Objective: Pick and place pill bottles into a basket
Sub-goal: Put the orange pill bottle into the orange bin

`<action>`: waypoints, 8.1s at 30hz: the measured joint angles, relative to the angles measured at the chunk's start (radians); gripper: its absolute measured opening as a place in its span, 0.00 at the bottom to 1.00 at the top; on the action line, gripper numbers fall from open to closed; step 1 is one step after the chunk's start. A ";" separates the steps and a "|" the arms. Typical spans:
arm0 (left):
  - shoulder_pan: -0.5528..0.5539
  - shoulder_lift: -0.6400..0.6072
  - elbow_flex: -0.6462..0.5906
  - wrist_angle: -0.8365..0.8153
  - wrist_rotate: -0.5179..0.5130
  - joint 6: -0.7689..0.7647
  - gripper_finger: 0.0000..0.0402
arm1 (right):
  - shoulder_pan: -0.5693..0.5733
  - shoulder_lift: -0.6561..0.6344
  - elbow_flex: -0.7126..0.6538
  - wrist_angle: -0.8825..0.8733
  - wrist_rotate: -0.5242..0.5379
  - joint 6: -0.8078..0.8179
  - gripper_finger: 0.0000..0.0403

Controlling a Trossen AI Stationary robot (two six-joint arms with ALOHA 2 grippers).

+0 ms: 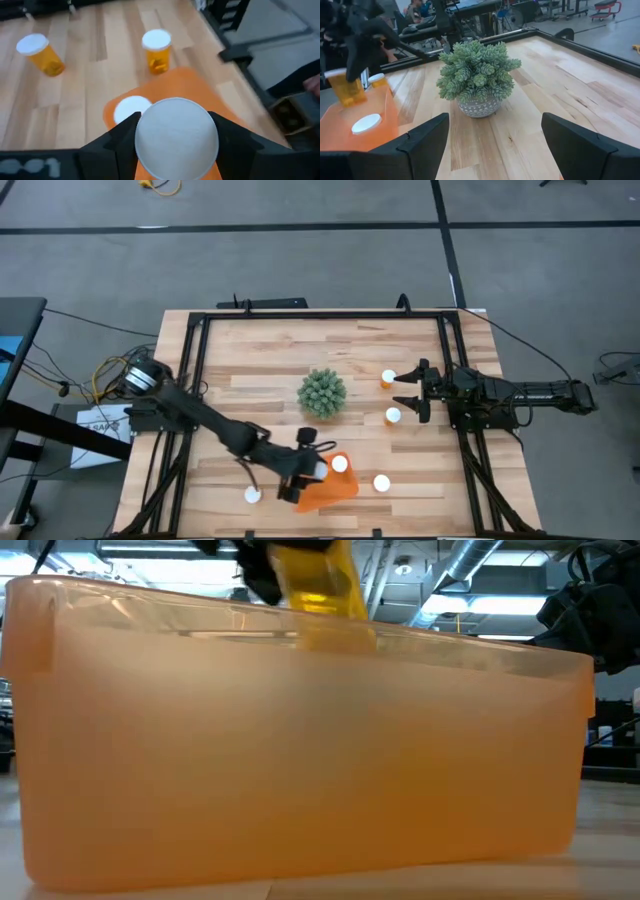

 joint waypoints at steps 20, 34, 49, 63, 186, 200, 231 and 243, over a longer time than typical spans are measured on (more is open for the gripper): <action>0.020 0.168 0.252 -0.094 0.094 0.026 0.52 | 0.000 0.000 0.000 0.000 0.000 0.000 0.77; 0.032 0.199 0.251 -0.056 0.128 0.015 0.52 | 0.000 0.000 0.000 0.000 0.000 0.000 0.77; 0.083 0.264 0.250 -0.036 0.148 0.022 0.51 | 0.000 0.000 0.000 0.000 0.000 0.000 0.77; 0.084 0.263 0.251 -0.041 0.143 0.030 0.57 | 0.000 0.000 0.000 0.000 0.000 0.000 0.77; -0.409 -0.061 -0.189 -0.464 -0.021 -0.844 0.82 | 0.000 0.000 0.000 0.000 0.000 0.000 0.77; -0.409 -0.043 -0.188 -0.460 -0.037 -0.848 0.72 | 0.000 0.000 0.000 0.000 0.000 0.000 0.77; -0.381 -0.044 0.080 -0.764 -0.590 -0.713 0.44 | 0.000 0.000 0.000 0.000 0.000 0.000 0.77; -0.194 -0.026 0.100 -0.405 -0.435 -0.279 0.44 | 0.000 0.000 0.000 0.000 0.000 0.000 0.77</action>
